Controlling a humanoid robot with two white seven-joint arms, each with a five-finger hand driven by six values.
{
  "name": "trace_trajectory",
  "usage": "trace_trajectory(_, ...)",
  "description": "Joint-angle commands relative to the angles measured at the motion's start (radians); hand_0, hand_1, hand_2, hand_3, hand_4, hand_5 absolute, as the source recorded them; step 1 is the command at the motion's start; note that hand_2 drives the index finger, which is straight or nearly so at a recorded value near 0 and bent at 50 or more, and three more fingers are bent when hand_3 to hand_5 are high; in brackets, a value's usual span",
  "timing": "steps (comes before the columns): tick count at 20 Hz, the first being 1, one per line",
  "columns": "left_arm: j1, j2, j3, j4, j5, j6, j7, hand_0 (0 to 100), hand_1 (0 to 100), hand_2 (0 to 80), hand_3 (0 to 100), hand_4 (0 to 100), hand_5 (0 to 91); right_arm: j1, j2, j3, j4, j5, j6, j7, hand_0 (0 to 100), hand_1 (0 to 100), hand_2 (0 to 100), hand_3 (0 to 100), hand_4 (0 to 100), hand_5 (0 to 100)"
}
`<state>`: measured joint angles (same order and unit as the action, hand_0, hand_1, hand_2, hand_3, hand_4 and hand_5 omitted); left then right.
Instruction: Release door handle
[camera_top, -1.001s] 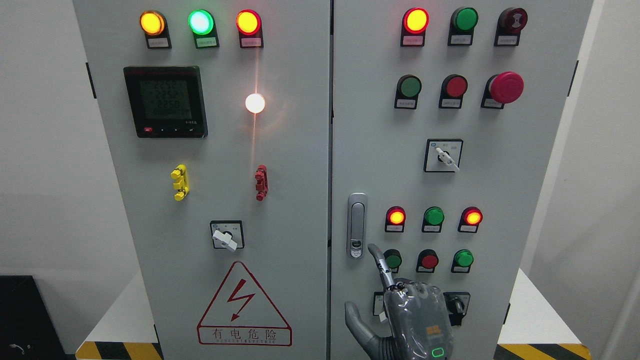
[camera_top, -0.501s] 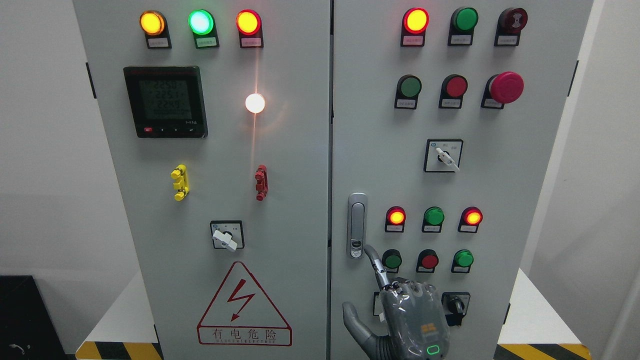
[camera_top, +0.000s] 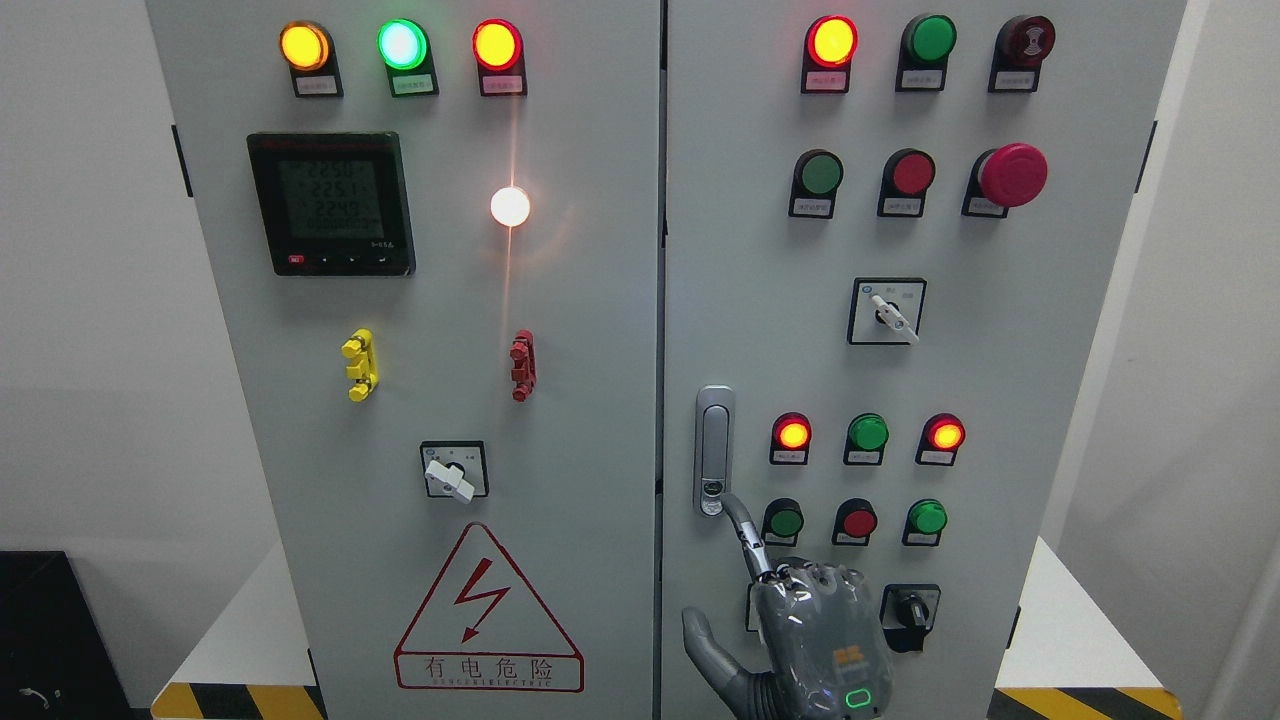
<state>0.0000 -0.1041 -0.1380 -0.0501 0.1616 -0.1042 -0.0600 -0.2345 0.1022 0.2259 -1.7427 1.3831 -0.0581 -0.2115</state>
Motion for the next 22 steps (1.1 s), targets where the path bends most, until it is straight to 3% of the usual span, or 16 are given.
trace_trajectory(1, 0.009, 0.0, 0.0, 0.0, -0.001, 0.0, 0.0, 12, 56, 0.0, 0, 0, 0.0, -0.012, 0.004, 0.001, 0.029, 0.013, 0.003, -0.005, 42, 30, 0, 100, 100, 100)
trace_trajectory(22, 0.009, 0.0, 0.0, -0.001, -0.001, 0.0, 0.0, 12, 56, 0.0, 0, 0, 0.0, -0.049, 0.01, 0.018, 0.069, 0.04, 0.009, -0.003, 42, 30, 0, 100, 100, 100)
